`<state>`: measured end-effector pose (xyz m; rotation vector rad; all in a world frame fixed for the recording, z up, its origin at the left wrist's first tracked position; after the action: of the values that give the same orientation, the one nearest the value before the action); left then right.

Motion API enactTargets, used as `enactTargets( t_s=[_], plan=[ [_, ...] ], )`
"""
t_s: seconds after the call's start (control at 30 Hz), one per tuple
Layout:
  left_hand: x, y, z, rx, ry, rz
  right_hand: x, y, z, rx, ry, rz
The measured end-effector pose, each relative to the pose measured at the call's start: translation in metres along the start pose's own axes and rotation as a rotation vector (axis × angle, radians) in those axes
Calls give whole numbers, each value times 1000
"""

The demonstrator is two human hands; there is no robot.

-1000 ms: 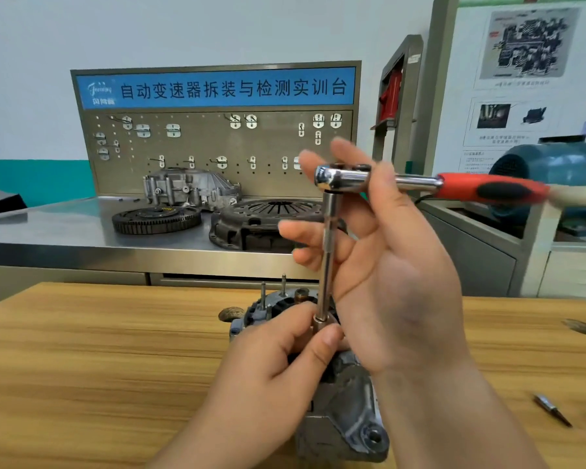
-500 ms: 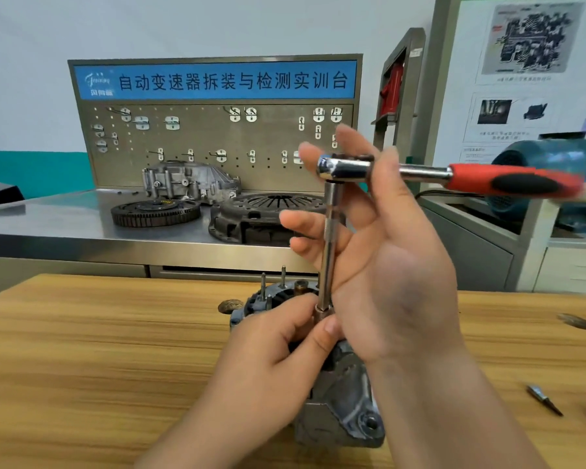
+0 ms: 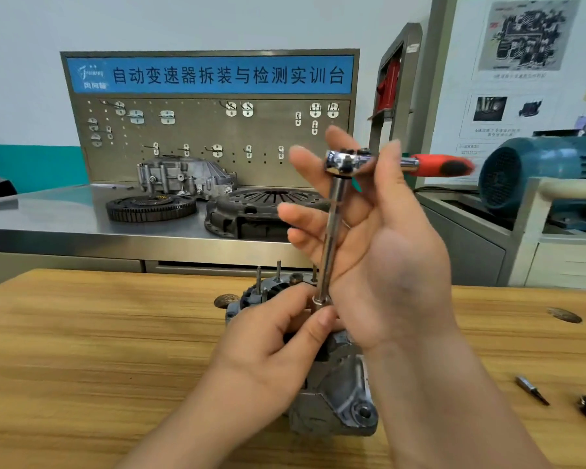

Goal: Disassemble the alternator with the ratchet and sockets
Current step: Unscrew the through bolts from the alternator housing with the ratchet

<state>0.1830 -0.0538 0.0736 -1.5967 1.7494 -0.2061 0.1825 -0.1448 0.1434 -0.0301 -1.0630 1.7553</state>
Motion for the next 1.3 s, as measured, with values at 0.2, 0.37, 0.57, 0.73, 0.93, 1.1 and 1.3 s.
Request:
enactTargets(
  t_s=[0.2,0.37,0.57,0.73,0.93,1.1,1.3],
  plan=[
    [1,-2,1,-40,-56,-28,1,-1,5,-131,65,-11],
    [-1,0,4,-2,-68,-65,1,-1,1,-26,-44,41],
    [-1,0,2,1,-102,-60,0,-1,0,-33,-4,-5],
    [0,-1,1,-42,-105,-81,3,0,6,-170,84,-7],
    [-1,1,-3,16,-82,-20,-1,-1,1,-30,14,-12],
    [2,0,-1,-16,-62,-47,2,0,10,-199,189,-3],
    [2,1,-2,-21,-65,-55,2,0,6,-147,124,48]
  ],
)
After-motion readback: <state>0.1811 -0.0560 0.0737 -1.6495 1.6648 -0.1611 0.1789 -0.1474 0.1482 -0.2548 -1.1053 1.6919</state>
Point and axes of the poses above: each hand's wrist, its own y-axis away from the middle knuckle, its own x-axis out of the palm, z = x × y, the point moved 4 cm from there along -y, towards the middle knuckle, and after that the axes turned 6 degrees about -x, right-handed, at the moved point
